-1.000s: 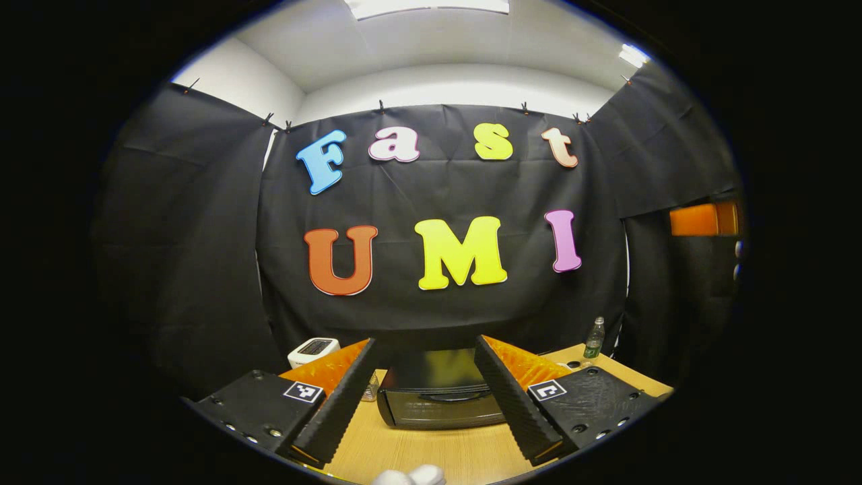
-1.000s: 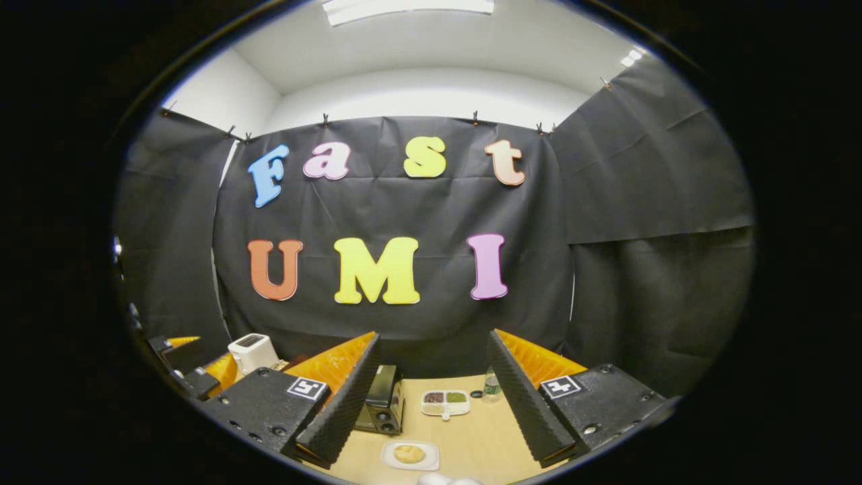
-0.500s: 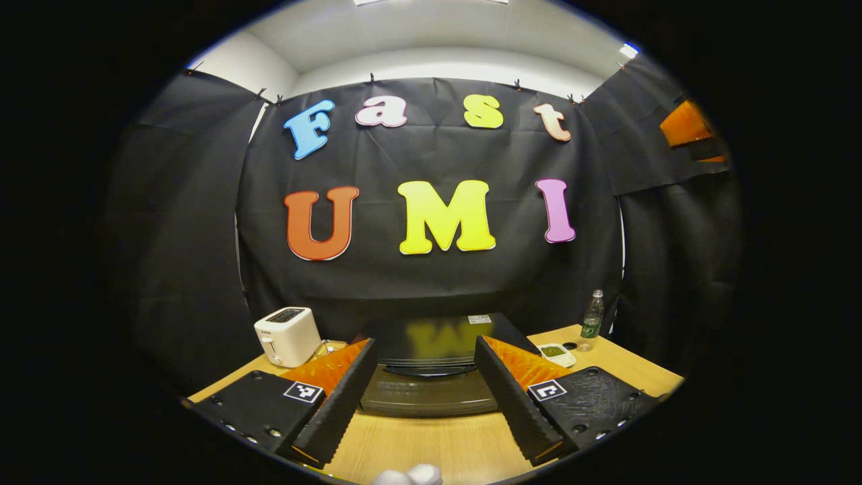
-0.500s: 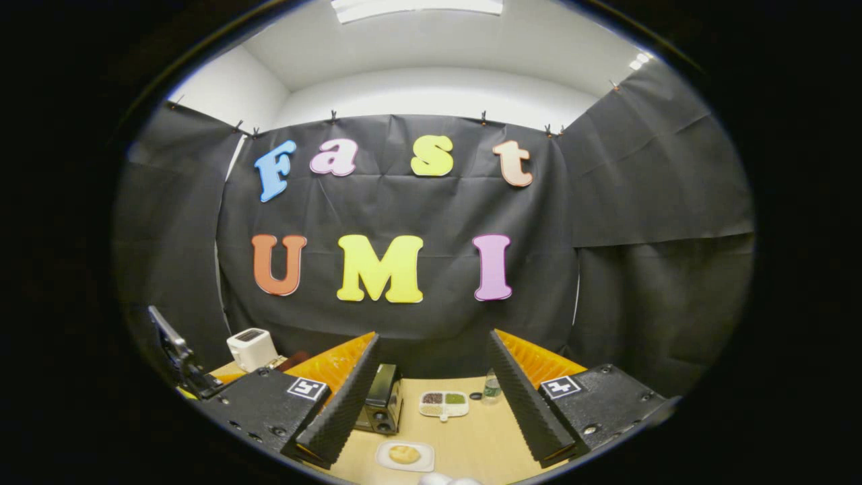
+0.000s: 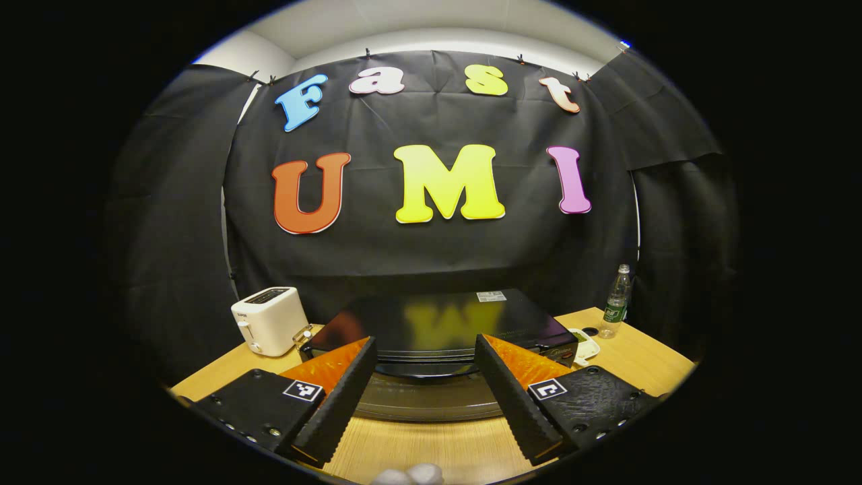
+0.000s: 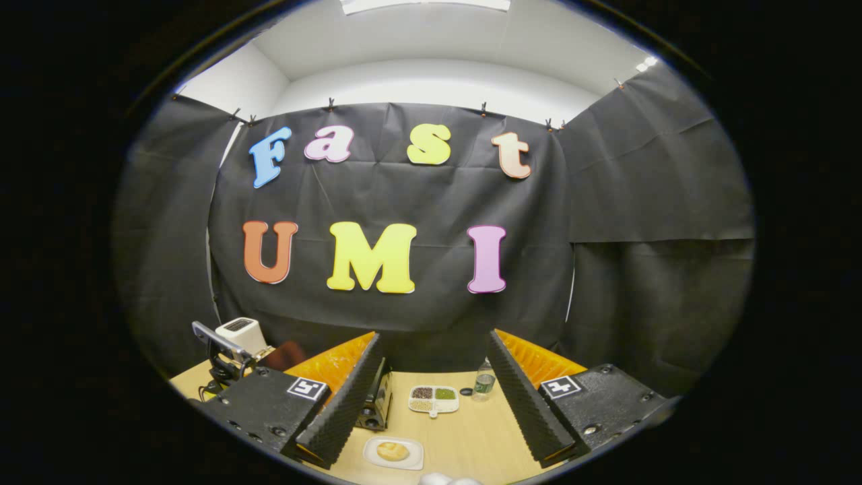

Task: Open the electric oven with the left hand, put the food in, and close the electric oven.

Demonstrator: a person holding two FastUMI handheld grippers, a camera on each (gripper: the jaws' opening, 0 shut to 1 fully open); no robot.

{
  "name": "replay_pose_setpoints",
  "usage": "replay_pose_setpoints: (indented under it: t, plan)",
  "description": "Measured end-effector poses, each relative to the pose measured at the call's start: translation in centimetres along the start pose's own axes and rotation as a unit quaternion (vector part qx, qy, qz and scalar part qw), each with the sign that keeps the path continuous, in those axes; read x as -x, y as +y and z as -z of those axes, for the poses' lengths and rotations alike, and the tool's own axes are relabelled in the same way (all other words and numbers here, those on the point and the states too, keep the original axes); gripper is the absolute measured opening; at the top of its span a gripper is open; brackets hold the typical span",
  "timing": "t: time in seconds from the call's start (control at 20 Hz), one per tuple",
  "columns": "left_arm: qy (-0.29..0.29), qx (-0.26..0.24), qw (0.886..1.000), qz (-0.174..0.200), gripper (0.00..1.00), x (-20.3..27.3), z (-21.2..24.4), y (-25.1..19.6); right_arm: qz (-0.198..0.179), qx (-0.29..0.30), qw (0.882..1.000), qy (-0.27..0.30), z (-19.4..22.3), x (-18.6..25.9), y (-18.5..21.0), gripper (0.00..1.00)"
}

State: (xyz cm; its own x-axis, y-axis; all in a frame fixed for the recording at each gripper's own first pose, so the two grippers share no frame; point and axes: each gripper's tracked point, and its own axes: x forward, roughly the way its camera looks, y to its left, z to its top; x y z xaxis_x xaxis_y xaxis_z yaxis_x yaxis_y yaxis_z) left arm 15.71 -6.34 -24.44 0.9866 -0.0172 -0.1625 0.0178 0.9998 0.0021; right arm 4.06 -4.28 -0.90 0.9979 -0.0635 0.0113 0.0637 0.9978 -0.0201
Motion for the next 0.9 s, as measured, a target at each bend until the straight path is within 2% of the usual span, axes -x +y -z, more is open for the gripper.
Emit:
replay_pose_setpoints:
  t: [0.1, 0.45, 0.9]
  plan:
    - [0.004, 0.001, 1.0, -0.001, 0.95, -1.1, 0.8, -0.2, 0.003, 0.005, 1.0, 0.006, 0.4, -0.4, -0.1, 0.98]
    - [0.032, 0.003, 0.999, -0.004, 0.97, -3.4, 3.1, 0.4, 0.004, 0.015, 1.0, 0.018, 1.2, -0.8, -0.1, 1.0]
    - [0.039, 0.008, 0.999, 0.003, 0.98, -1.5, 3.6, 0.7, 0.002, 0.0, 1.0, 0.03, 2.3, -0.4, -0.3, 0.98]
